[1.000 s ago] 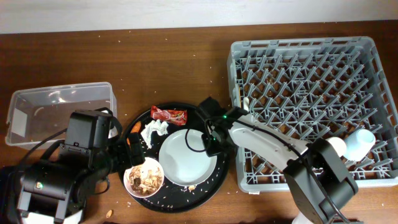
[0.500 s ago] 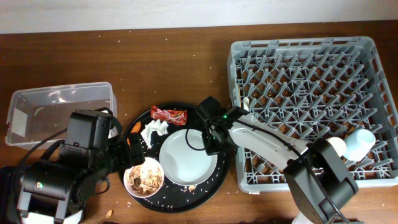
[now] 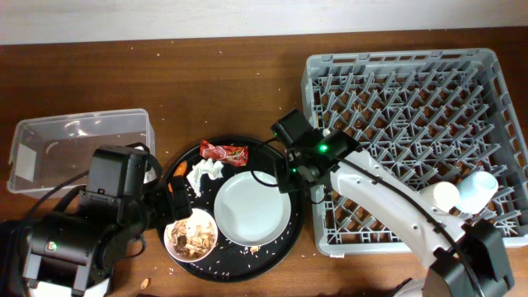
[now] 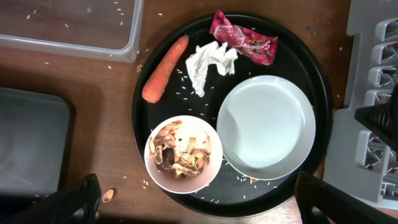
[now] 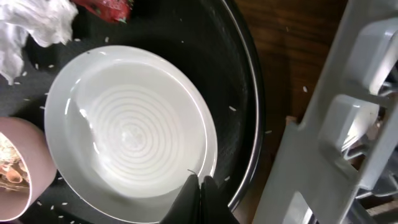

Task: Sort waste into correct bins and load items into the dishwasher rack
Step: 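Grip the white plate's edge with the right gripper, then lift the white plate and stand it upright in the rack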

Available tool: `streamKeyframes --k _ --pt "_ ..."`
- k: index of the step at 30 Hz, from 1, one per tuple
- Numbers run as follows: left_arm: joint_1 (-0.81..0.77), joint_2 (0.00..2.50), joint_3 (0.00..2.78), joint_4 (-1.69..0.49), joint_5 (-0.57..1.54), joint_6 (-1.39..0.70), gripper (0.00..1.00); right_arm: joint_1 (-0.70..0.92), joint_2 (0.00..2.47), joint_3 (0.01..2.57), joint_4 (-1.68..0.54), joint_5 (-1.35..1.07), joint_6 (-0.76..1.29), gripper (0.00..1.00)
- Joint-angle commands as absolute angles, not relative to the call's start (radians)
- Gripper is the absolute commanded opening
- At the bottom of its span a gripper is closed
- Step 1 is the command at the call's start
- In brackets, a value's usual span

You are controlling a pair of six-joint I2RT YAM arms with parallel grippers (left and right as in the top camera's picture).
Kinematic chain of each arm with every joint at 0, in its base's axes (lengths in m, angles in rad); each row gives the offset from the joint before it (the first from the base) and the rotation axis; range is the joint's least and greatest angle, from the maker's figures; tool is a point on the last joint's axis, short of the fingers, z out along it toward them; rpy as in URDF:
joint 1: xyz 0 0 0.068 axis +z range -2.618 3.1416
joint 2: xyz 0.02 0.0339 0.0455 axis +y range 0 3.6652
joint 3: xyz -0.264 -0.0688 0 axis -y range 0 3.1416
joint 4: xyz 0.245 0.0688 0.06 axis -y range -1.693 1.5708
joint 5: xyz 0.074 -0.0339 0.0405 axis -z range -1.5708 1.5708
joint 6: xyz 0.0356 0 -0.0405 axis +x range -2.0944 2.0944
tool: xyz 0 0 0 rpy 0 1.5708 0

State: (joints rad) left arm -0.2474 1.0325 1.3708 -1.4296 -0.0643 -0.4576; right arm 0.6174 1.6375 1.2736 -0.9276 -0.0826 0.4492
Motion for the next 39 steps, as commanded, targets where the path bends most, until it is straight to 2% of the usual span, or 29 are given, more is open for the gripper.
streamKeyframes --k 1,4,8,11,13,14,16,17,18,21,23,24,27,31,35,36,37,39 --pt "-0.243 1.033 1.381 -1.431 -0.068 -0.455 0.99 0.614 1.674 1.245 -0.900 -0.064 0.453 0.25" --pt "-0.243 1.033 1.381 -1.431 -0.068 -0.455 0.99 0.615 1.747 1.235 -0.888 -0.043 0.450 0.37" --pt "-0.243 1.033 1.381 -1.431 -0.068 -0.455 0.99 0.615 1.748 1.233 -0.886 -0.040 0.450 0.42" --pt "-0.243 1.033 1.381 -1.431 -0.068 -0.455 0.99 0.614 1.781 1.227 -0.873 -0.039 0.450 0.56" --pt "-0.243 1.033 1.381 -1.431 -0.068 -0.455 0.99 0.614 1.803 1.211 -0.850 -0.041 0.450 0.59" --pt "-0.243 1.033 1.381 -1.431 -0.068 -0.455 0.99 0.614 1.814 1.200 -0.847 -0.046 0.449 0.57" --pt "-0.243 1.033 1.381 -1.431 -0.068 -0.455 0.99 0.615 1.830 1.174 -0.810 -0.115 0.394 0.47" --pt "-0.243 1.033 1.381 -1.431 -0.068 -0.455 0.99 0.615 1.837 1.169 -0.794 -0.162 0.393 0.33" --pt "-0.243 1.033 1.381 -1.431 -0.068 -0.455 0.99 0.616 1.837 1.166 -0.779 -0.194 0.378 0.23" --pt "-0.243 1.033 1.381 -1.431 -0.068 -0.455 0.99 0.616 1.838 1.130 -0.739 -0.206 0.379 0.23" --pt "-0.243 1.033 1.381 -1.431 -0.068 -0.455 0.99 0.615 1.838 1.090 -0.698 -0.202 0.378 0.17" --pt "-0.243 1.033 1.381 -1.431 -0.068 -0.455 0.99 0.615 1.838 1.090 -0.694 -0.189 0.378 0.04" --pt "-0.243 1.033 1.381 -1.431 -0.068 -0.455 0.99 0.615 1.808 1.126 -0.720 -0.114 0.373 0.04" --pt "-0.243 1.033 1.381 -1.431 -0.068 -0.455 0.99 0.615 1.683 1.321 -0.915 0.091 0.374 0.04" --pt "-0.243 1.033 1.381 -1.431 -0.068 -0.455 0.99 0.585 1.582 1.642 -1.177 0.459 0.427 0.04" --pt "-0.243 1.033 1.381 -1.431 -0.068 -0.455 0.99 0.529 1.558 1.703 -1.206 0.543 0.426 0.04" --pt "-0.243 1.033 1.381 -1.431 -0.068 -0.455 0.99 0.398 1.539 1.735 -1.202 0.671 0.388 0.04" --pt "-0.243 1.033 1.381 -1.431 -0.068 -0.455 0.99 0.213 1.555 1.724 -1.200 0.720 0.336 0.04"
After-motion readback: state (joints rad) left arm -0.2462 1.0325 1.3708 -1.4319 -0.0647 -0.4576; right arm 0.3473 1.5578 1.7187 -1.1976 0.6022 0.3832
